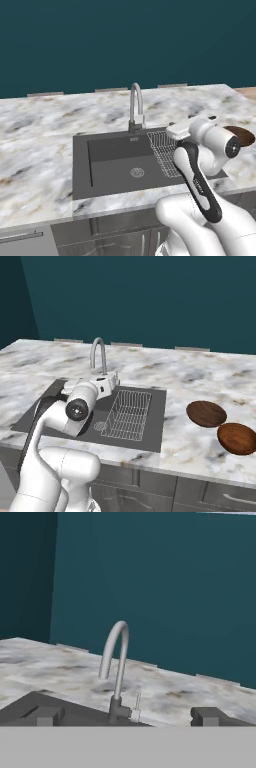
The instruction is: Rinse each bowl for a few seconds and place them down in the sink or on the counter.
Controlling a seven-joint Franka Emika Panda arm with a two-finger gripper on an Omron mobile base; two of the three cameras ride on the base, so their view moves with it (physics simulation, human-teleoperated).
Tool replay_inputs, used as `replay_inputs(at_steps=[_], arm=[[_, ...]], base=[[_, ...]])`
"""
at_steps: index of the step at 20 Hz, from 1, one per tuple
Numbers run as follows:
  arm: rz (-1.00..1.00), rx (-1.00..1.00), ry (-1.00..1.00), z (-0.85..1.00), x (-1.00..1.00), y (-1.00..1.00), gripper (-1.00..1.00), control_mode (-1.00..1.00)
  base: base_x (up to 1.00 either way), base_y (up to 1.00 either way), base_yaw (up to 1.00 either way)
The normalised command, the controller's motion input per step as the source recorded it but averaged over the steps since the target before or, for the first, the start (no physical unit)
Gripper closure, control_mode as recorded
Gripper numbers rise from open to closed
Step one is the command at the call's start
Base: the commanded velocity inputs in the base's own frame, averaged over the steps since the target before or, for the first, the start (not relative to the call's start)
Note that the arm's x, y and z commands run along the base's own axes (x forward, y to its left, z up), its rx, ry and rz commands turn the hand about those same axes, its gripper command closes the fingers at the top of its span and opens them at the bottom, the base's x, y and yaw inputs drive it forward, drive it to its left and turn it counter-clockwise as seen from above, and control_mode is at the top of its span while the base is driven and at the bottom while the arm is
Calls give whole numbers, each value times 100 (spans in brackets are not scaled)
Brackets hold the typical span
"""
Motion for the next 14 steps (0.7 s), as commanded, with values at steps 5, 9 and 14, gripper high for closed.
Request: replay_inputs(at_steps=[5,9,14], arm=[[6,3,-3,-16,20,0,-100,-100],[6,2,0,-16,34,-1,-100,-100],[4,1,0,-14,36,0,-100,-100]], base=[[0,0,0],[0,0,0],[0,0,0]])
